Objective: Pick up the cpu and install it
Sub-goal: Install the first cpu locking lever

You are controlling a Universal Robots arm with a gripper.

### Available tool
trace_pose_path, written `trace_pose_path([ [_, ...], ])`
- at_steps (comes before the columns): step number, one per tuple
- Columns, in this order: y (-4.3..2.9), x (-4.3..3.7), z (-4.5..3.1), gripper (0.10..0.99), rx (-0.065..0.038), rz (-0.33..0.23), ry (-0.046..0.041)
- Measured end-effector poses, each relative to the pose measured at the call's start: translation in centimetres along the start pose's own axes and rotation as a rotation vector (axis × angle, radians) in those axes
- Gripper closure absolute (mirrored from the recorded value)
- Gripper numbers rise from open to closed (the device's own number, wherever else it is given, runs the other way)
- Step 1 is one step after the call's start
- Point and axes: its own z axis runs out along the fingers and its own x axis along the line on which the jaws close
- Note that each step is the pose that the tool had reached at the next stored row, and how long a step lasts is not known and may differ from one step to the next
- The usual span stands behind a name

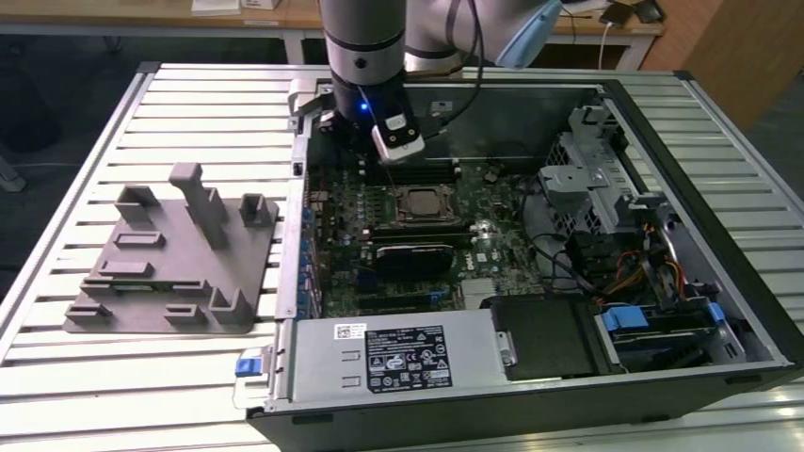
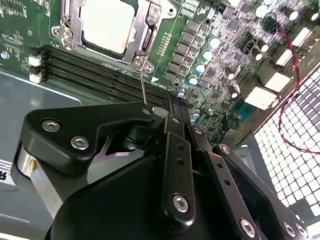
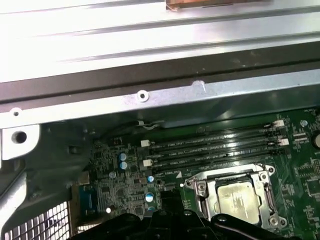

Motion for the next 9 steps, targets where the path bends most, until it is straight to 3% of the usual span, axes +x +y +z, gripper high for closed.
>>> trace_pose_path([
  [5,-0.06,0.13,0.21,0.98,-0.037,0.001,0.0052],
  [9,-0.05,0.02,0.26,0.98,-0.038,0.002,0.006],
])
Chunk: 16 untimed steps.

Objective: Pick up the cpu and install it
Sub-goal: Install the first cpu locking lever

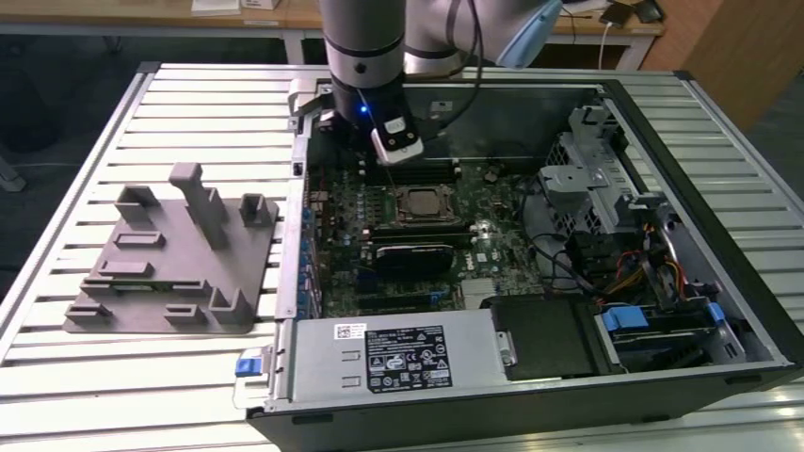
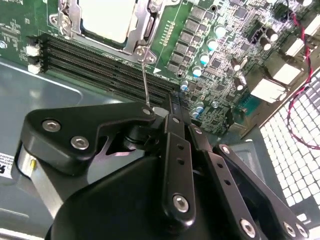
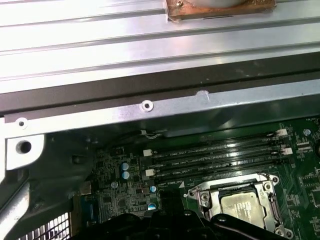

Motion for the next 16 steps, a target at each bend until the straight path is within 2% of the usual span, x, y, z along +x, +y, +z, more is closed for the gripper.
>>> trace_pose_path([
  [6,0.1,-0.91,0.15,0.98,0.001,0.001,0.004],
  [16,0.46,-3.53,0.33,0.98,0.002,0.004,0.0147],
])
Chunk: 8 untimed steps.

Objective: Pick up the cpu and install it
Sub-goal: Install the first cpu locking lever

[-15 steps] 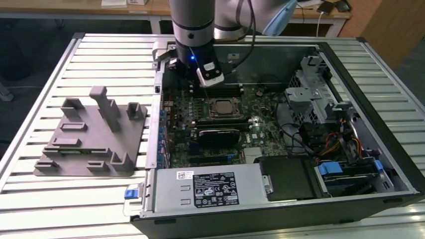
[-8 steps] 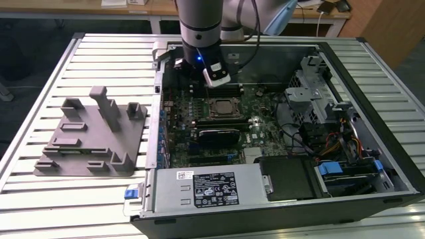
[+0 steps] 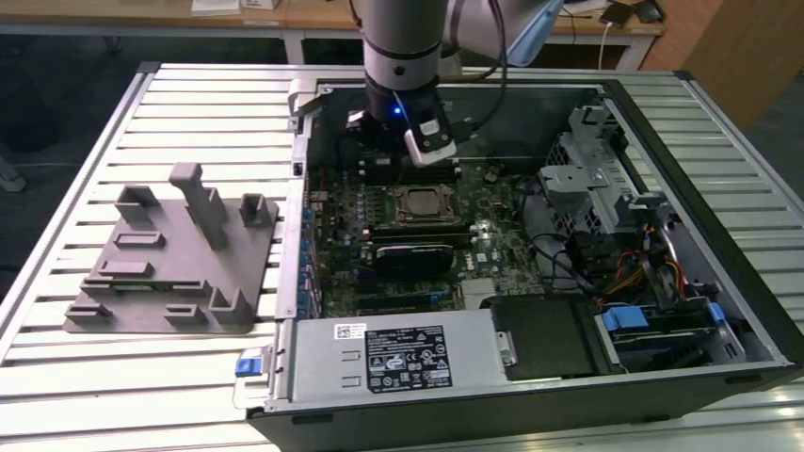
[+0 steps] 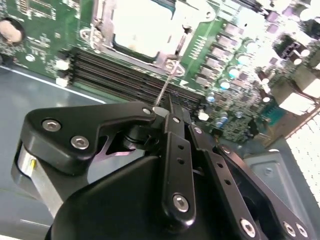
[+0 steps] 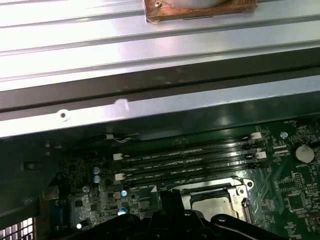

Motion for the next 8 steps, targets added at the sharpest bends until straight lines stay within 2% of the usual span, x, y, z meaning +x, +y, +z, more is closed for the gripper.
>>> trace_pose_path([
  [5,0.16,-1.12,0.03,0.98,0.004,0.002,0.0032],
  [8,0.17,-1.17,0.03,0.98,0.006,0.002,0.0029],
])
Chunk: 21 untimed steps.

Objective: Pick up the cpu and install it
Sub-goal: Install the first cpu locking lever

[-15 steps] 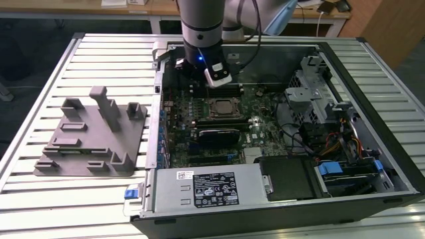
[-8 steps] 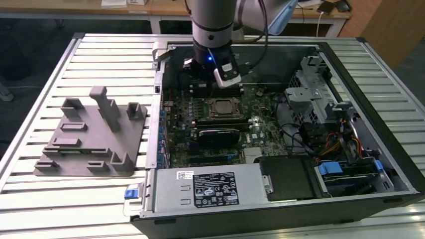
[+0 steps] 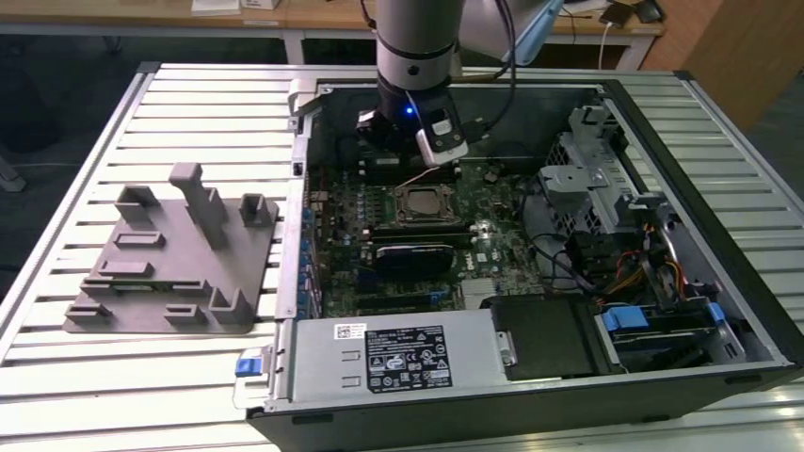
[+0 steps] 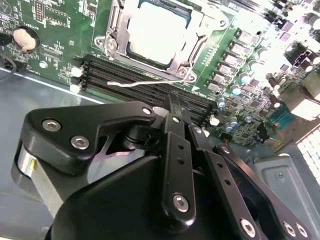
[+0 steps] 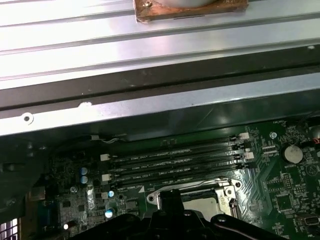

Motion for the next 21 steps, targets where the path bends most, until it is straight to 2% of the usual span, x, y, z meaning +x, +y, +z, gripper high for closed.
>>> trace_pose_path([
  [4,-0.02,-0.01,0.03,0.98,0.0,0.0,-0.0016],
  [6,-0.07,-0.01,0.13,0.98,-0.001,0.001,-0.0095],
  [13,-0.18,-0.02,0.6,0.98,-0.007,0.008,-0.0473],
  [15,-0.2,-0.02,0.69,0.98,-0.008,0.008,-0.0534],
  [21,-0.27,-0.02,1.02,0.98,-0.009,0.017,-0.0641],
])
